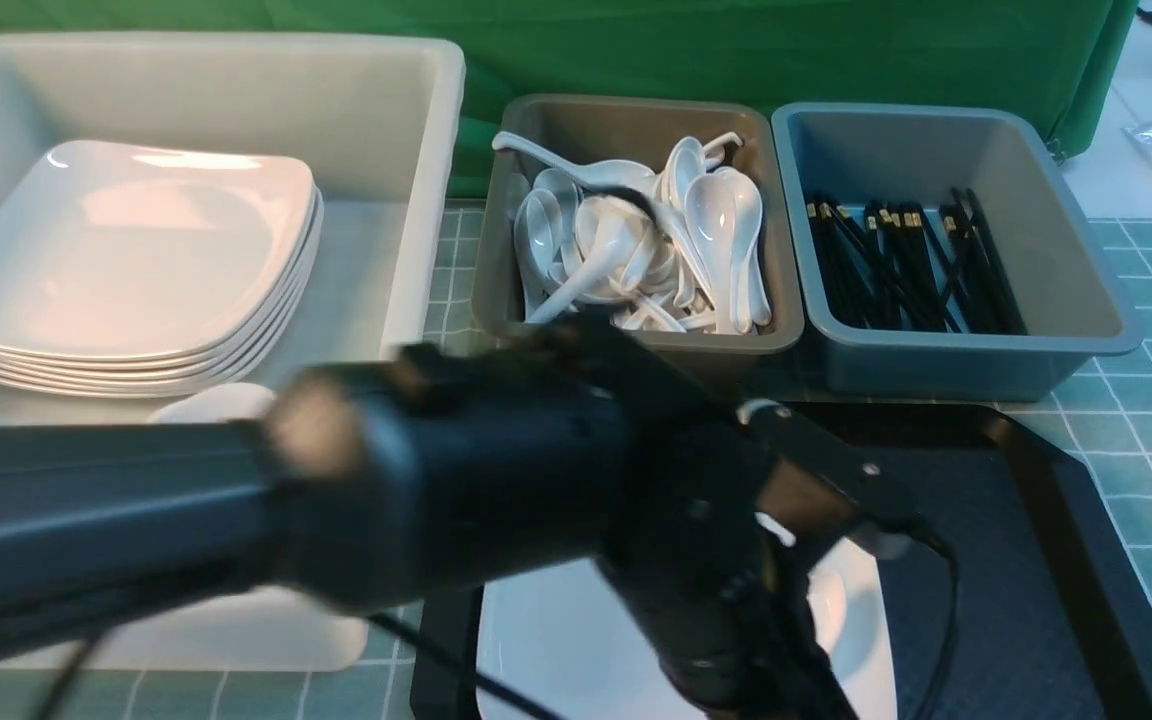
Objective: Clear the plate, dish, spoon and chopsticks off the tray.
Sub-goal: Use the left arm to grab a soup spoon from the plate, then use the left arm to put the soup spoon into the small storage box in the middle
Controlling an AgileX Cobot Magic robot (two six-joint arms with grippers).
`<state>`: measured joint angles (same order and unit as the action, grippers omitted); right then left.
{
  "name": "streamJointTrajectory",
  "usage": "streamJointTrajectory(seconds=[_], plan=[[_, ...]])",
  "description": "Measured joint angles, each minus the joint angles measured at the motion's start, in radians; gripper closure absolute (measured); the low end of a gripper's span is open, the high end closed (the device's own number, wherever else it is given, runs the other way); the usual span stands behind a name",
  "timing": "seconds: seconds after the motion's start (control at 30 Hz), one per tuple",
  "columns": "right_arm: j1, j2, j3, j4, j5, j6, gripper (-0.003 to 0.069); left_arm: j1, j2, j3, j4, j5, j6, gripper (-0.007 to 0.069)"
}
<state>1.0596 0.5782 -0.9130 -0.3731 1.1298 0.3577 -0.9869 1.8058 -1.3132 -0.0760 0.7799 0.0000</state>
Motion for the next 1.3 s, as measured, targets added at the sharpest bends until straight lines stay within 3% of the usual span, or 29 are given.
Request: streamJointTrajectory(seconds=[0.1,0.13,0.23,0.27,0.43,0.53,0.6,0.67,0.73,0.93,1.1,1.3], plan=[[0.0,-0.035,0.0,0.0,0.0,-0.011,0.0563,0.0,0.056,-0.037,0.016,0.016,-0.01,0.0447],[0.0,-0.052,0.0,0.0,0.0,-0.021,0.0561,0.0,0.093,-0.058,0.05,0.019,-0.014,0.0363],[0.0,-0.06,0.0,0.0,0.0,-0.036,0.056,0.0,0.119,-0.067,0.076,0.013,-0.023,0.0277],[0.0,-0.061,0.0,0.0,0.0,-0.038,0.0556,0.0,0.141,-0.068,0.089,0.002,-0.03,0.0208],[0.0,-0.061,0.0,0.0,0.0,-0.04,0.0552,0.0,0.185,-0.068,0.11,-0.032,-0.039,0.0138],[0.0,-0.061,0.0,0.002,0.0,-0.041,0.0551,0.0,0.194,-0.068,0.123,-0.054,-0.048,0.0181],[0.0,-0.061,0.0,0.005,0.0,-0.041,0.0548,0.0,0.197,-0.068,0.127,-0.083,-0.051,0.0301],[0.0,-0.061,0.0,0.005,0.0,-0.041,0.0546,0.0,0.197,-0.068,0.127,-0.09,-0.052,0.0368],[0.0,-0.061,0.0,0.005,0.0,-0.041,0.0542,0.0,0.197,-0.068,0.119,-0.089,-0.052,0.0502],[0.0,-0.061,0.0,0.012,0.0,-0.033,0.0536,0.0,0.162,-0.07,0.123,-0.078,-0.052,0.05],[0.0,-0.061,0.0,0.011,0.0,-0.006,0.053,0.029,0.041,-0.127,0.212,-0.086,-0.06,0.05],[0.0,-0.061,0.0,0.011,0.0,0.002,0.0522,0.222,0.031,-0.261,0.241,-0.241,-0.062,0.05]])
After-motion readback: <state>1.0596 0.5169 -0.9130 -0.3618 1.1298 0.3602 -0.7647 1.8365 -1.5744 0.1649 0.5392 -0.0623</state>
